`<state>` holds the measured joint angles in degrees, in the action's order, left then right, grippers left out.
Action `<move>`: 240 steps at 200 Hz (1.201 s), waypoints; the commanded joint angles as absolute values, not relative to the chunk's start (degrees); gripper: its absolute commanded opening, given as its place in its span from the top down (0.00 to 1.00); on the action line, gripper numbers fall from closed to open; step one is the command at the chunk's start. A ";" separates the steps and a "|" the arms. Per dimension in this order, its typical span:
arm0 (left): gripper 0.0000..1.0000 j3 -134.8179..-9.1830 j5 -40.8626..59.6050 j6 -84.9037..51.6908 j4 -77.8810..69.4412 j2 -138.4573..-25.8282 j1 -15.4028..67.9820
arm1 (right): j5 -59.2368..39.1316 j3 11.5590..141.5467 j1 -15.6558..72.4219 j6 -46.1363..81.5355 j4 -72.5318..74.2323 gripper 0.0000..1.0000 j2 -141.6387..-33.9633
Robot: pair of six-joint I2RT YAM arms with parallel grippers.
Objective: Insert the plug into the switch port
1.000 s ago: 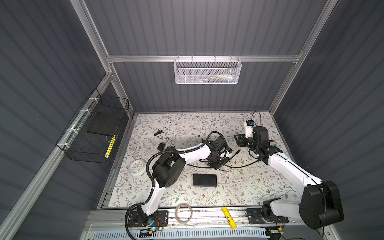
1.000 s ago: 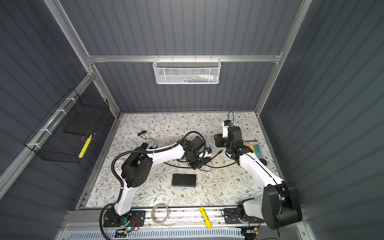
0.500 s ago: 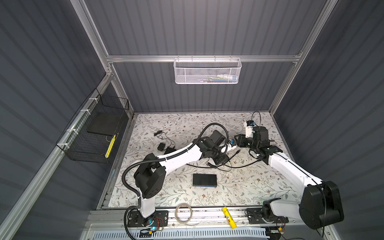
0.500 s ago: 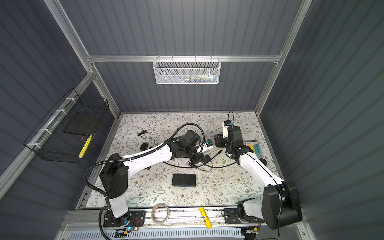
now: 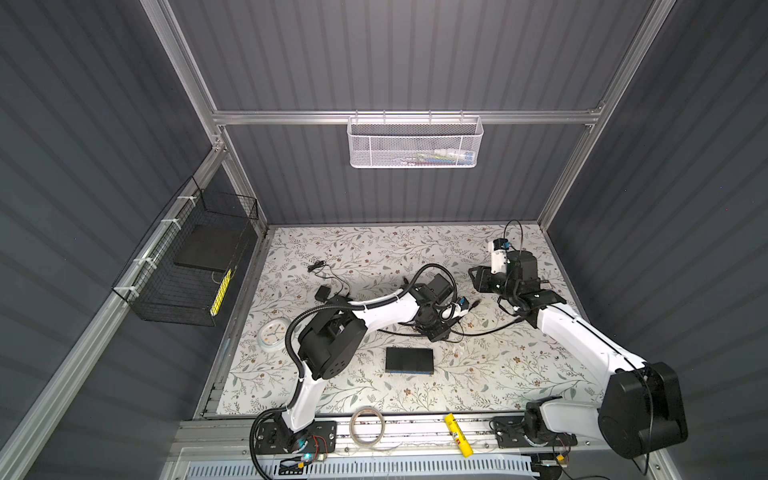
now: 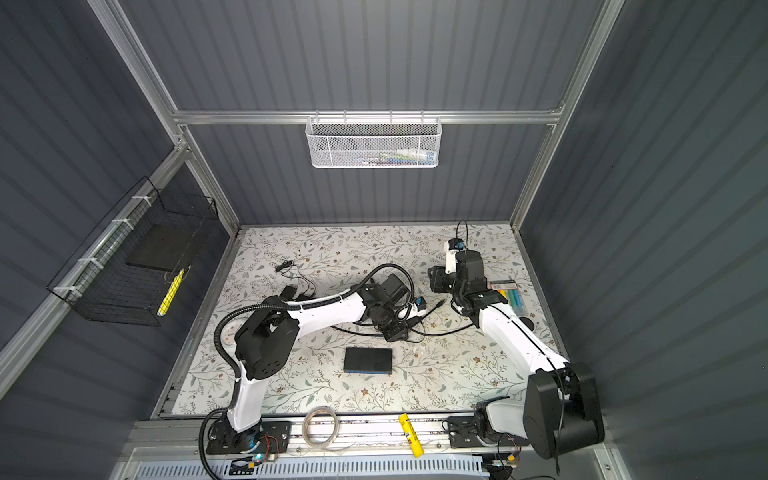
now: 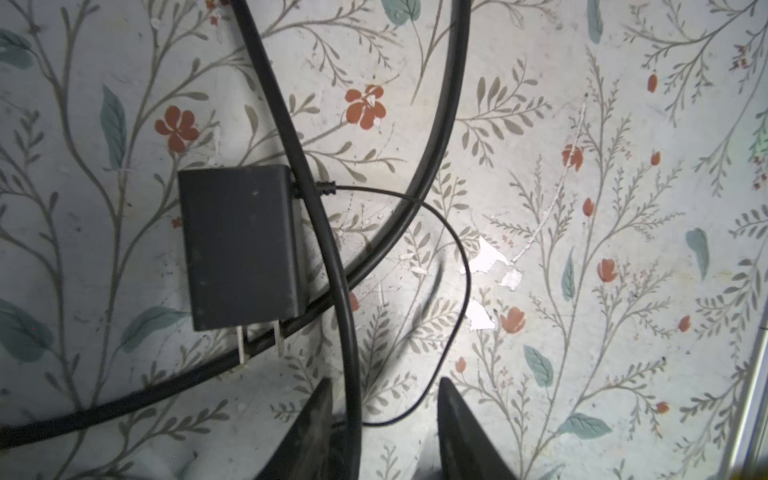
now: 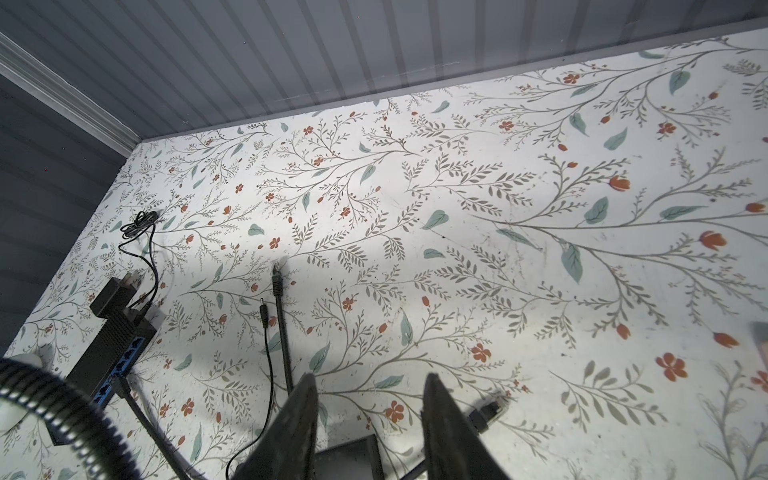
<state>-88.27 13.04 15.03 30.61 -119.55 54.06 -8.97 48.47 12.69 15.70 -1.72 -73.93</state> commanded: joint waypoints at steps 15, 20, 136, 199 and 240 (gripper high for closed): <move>0.63 -90.18 10.70 14.77 32.18 -121.01 54.13 | -9.48 47.46 12.57 16.51 -0.81 0.58 -74.35; 0.64 -90.25 10.33 14.78 32.25 -121.18 54.07 | -9.45 47.38 12.57 16.60 -0.64 0.58 -74.44; 0.91 -90.10 8.86 14.28 31.17 -120.73 54.07 | -9.05 46.96 12.57 16.81 -0.42 0.58 -74.16; 0.97 -87.60 9.59 14.12 26.56 -110.68 53.06 | -8.28 47.11 12.57 16.65 -1.23 0.58 -72.88; 0.96 -82.95 8.03 5.89 18.32 -105.32 42.53 | -10.17 48.06 13.37 15.48 -1.43 0.60 -73.46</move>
